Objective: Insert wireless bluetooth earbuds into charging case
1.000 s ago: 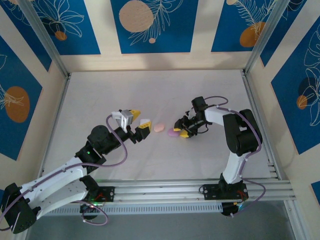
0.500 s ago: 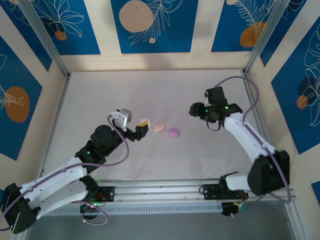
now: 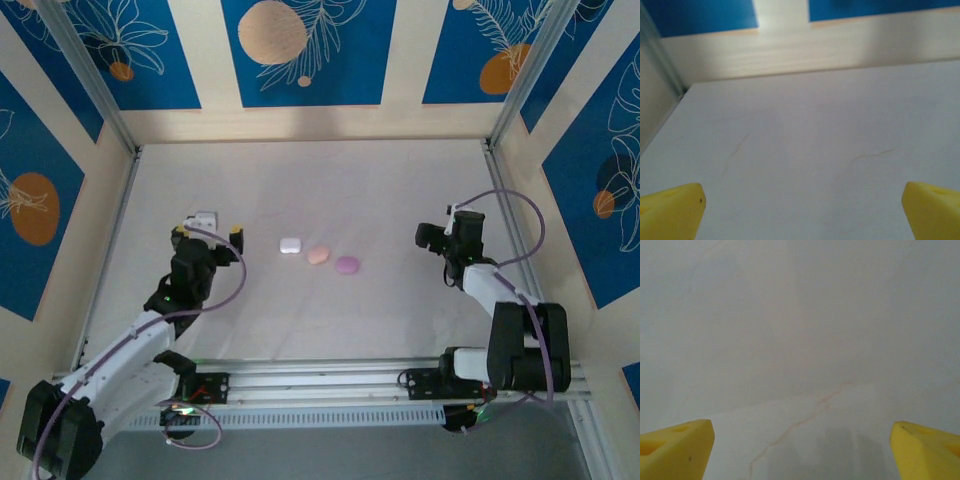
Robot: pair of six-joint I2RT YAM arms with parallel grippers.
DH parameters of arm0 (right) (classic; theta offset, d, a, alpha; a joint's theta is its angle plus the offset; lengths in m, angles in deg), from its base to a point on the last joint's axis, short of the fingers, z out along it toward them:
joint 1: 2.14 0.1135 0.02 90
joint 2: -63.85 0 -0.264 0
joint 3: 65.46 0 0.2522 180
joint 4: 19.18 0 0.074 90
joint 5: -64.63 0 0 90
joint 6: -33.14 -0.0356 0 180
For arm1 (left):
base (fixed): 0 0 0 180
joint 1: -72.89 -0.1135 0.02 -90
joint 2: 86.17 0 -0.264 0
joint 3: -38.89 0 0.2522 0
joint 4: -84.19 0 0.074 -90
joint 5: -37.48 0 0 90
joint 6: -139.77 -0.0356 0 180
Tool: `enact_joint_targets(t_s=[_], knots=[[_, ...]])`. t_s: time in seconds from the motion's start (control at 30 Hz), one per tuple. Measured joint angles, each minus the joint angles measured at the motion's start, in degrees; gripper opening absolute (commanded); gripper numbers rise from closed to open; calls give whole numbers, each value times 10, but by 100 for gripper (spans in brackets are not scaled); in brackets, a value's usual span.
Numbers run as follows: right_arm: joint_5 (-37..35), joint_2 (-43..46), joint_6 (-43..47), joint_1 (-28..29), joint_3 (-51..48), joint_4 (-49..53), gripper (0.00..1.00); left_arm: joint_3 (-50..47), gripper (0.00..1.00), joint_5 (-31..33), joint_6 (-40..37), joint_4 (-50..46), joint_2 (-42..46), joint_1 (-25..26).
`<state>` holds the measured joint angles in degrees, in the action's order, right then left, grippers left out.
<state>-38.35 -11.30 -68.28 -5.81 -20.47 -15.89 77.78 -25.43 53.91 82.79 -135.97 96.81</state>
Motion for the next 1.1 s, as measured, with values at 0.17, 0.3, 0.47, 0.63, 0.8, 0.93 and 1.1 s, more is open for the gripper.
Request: enact_joint_targets(t_s=[0.17,0.3,0.47,0.63,0.8,0.93,1.1], knots=[[101,-72,7,-21,3,-114,86,-16,100,3,-18,19,-29,-39],[145,-106,31,-2,-11,-181,86,-36,100,2,-33,44,-51,-58],[171,-106,55,18,-44,-248,86,-54,100,-6,-44,90,-83,-82],[157,-106,63,27,-61,-301,87,-76,100,-27,-52,171,-141,-93],[92,-117,68,60,-94,-350,99,-88,100,-67,-63,265,-228,-104],[74,-119,63,49,-91,-351,99,-87,100,-102,-78,306,-271,-117],[70,-119,59,41,-90,-351,99,-88,100,-144,-77,392,-311,-161]])
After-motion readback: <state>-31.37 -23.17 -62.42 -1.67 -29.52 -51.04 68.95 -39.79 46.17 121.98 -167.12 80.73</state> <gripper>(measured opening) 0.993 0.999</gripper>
